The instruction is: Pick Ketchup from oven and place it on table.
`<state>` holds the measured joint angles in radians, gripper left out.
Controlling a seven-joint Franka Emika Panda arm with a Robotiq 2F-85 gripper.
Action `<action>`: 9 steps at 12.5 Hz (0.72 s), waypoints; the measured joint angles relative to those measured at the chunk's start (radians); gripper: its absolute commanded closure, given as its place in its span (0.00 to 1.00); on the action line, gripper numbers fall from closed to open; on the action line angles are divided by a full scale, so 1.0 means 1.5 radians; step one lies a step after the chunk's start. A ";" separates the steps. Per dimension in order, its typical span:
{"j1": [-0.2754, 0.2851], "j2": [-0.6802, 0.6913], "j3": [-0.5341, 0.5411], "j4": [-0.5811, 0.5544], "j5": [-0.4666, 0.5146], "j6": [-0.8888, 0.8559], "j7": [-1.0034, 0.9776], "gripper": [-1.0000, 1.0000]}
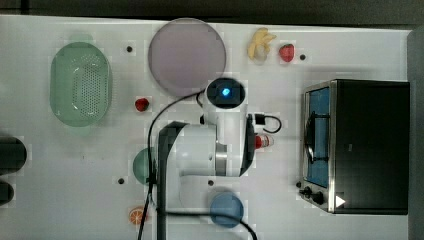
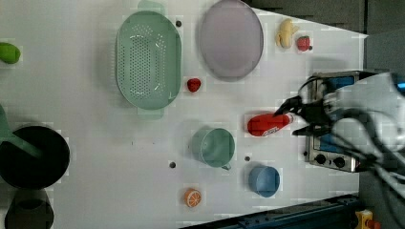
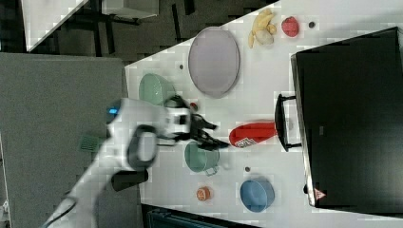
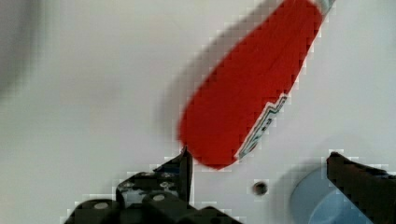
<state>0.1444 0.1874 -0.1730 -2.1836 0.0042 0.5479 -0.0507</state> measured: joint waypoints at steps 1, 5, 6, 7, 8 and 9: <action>-0.002 -0.036 -0.005 0.044 -0.001 -0.028 0.000 0.00; -0.014 -0.160 -0.030 0.257 -0.009 -0.120 0.000 0.00; -0.014 -0.178 -0.037 0.302 -0.013 -0.148 0.000 0.00; -0.015 -0.191 -0.039 0.331 -0.014 -0.171 0.000 0.00; -0.011 -0.196 -0.041 0.350 -0.001 -0.224 0.000 0.00; -0.002 -0.195 -0.046 0.363 0.007 -0.282 0.000 0.00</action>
<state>0.1409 -0.1057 -0.2418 -1.6387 0.0145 0.1255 -0.0503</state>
